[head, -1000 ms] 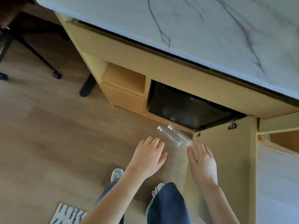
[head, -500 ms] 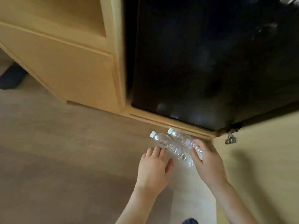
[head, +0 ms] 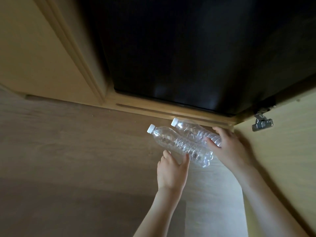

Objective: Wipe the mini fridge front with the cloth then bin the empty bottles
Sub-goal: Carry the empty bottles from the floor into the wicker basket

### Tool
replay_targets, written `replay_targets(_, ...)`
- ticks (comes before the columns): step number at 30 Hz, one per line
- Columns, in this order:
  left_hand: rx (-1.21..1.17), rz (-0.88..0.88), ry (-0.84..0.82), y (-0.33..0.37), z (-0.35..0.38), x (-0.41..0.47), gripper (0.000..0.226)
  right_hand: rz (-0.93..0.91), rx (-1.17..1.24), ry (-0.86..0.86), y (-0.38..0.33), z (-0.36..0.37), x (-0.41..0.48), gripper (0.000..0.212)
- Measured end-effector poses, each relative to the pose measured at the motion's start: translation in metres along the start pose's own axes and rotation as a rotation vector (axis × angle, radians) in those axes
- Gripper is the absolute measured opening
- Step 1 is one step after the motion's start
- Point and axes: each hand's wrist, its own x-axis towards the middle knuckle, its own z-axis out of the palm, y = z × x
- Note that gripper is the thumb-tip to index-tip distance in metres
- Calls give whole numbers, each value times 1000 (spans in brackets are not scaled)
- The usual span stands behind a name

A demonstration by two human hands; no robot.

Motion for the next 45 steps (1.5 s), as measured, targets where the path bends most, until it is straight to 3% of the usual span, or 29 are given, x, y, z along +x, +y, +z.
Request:
replay_targets(3,-242,-128,-69,9,8,7,58,60,122,-130,10,2,7,55)
replay_targets(7,-443,-209,-22,15,17,20,45,12,76,-104,10,11,11,50)
replay_targets(9,-489,-222,15,15,19,22,42,-4,45,-82,7,14,10,47)
replay_targets(13,-540,-246,43,8,16,18,38,-8,264,-157,3,27,5,55)
replay_targets(17,-570,-258,40,-2,7,13,33,36,325,-198,-1,41,-10,53)
replay_targets(21,-644,-382,44,-6,-14,-25,46,100,376,-205,-18,34,-45,49)
replay_targets(24,-653,-436,45,-2,-43,-65,40,131,425,-219,-43,9,-80,46)
replay_targets(28,-669,-465,52,21,-99,-124,35,138,459,-212,-87,-49,-130,46)
replay_targets(35,-601,-340,29,94,-215,-232,39,273,678,-251,-162,-198,-207,49)
replay_targets(39,-461,-229,30,144,-292,-307,31,272,714,-254,-211,-307,-250,43)
replay_targets(42,-424,-207,31,192,-352,-372,37,244,742,-237,-247,-396,-284,36)
replay_targets(45,-416,-183,43,247,-410,-435,50,219,781,-207,-280,-486,-313,44)
